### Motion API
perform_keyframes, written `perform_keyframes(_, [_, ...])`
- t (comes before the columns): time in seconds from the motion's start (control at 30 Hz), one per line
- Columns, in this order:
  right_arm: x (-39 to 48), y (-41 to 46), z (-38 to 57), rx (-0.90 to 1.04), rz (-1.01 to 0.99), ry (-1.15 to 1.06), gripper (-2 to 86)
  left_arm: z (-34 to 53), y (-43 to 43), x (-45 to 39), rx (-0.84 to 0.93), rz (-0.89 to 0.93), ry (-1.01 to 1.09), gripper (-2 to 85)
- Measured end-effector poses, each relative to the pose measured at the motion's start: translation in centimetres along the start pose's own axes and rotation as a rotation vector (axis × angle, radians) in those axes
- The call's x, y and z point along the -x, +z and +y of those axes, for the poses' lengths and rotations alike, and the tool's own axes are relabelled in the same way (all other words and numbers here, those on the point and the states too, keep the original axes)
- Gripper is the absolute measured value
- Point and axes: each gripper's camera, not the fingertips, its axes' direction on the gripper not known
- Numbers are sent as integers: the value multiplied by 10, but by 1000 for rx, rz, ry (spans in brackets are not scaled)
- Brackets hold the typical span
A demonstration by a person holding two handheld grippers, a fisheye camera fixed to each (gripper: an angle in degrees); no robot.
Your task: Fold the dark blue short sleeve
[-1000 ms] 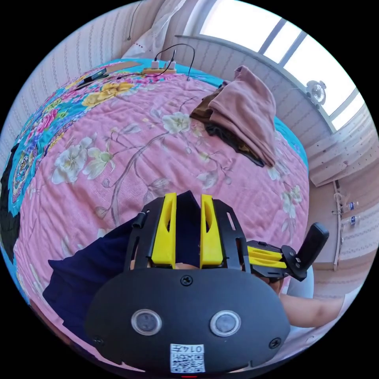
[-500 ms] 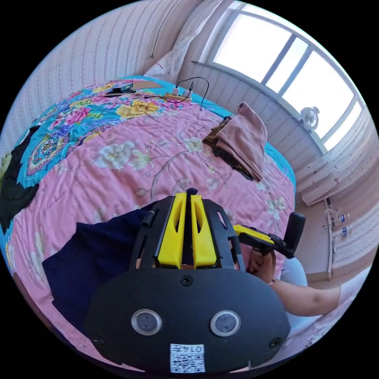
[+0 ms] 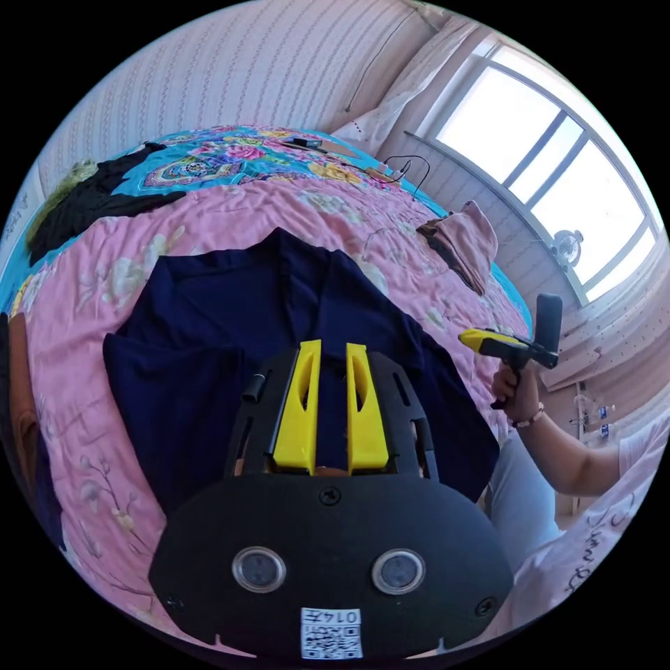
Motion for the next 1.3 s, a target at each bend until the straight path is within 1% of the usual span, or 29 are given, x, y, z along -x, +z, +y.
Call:
perform_keyframes(0.13, [-4,37,-62,97,89,0,76,18,-43,45,-59,-103,-77,64])
perform_keyframes(0.2, [-7,65,-104,123,166,-5,100,28,-73,84,-114,-174,-173,64])
perform_keyframes(0.27, [-15,86,-129,120,223,39,120,34,-93,114,-164,-195,-244,65])
perform_keyframes(0.33, [-25,110,-149,157,252,72,133,36,-104,141,-182,-177,-301,73])
perform_keyframes(0.37, [-32,126,-159,209,268,94,134,36,-108,157,-180,-157,-340,82])
perform_keyframes(0.43, [-43,146,-170,275,277,122,125,37,-109,175,-188,-150,-384,105])
perform_keyframes(0.47, [-48,148,-176,281,264,133,85,35,-107,183,-169,-169,-386,116])
perform_keyframes(0.5, [-52,141,-181,245,215,143,52,32,-101,191,-120,-187,-395,121])
perform_keyframes(0.57, [-62,123,-188,171,142,191,23,31,-95,206,-66,-166,-422,119])
perform_keyframes(0.6, [-68,115,-194,159,125,211,16,31,-96,215,-67,-143,-444,109])
perform_keyframes(0.63, [-70,113,-197,163,119,211,14,31,-97,219,-76,-128,-456,104])
perform_keyframes(0.67, [-71,112,-202,189,126,202,10,30,-102,225,-104,-71,-468,83])
perform_keyframes(0.7, [-68,114,-208,211,152,187,7,29,-106,227,-126,-16,-461,60])
perform_keyframes(0.77, [-60,116,-218,227,160,158,5,23,-110,227,-107,0,-425,27])
perform_keyframes(0.8, [-53,116,-226,220,159,142,4,17,-113,225,-71,-34,-397,7])
perform_keyframes(0.87, [-44,116,-239,216,165,125,3,9,-124,223,-58,-79,-359,-3])
perform_keyframes(0.97, [-24,111,-262,206,206,81,2,1,-161,225,-148,-83,-396,-8])
perform_keyframes(1.07, [0,89,-281,125,286,34,2,-2,-207,222,-276,-134,-401,-9])
perform_keyframes(1.1, [10,78,-286,98,299,18,2,-2,-226,221,-314,-116,-404,-9])
perform_keyframes(1.17, [22,65,-286,85,263,-3,2,4,-249,215,-342,-68,-391,-9])
perform_keyframes(1.27, [41,45,-264,76,221,-45,2,31,-279,191,-360,-50,-294,-9])
perform_keyframes(1.3, [48,36,-248,84,205,-52,3,48,-289,180,-342,-45,-260,-9])
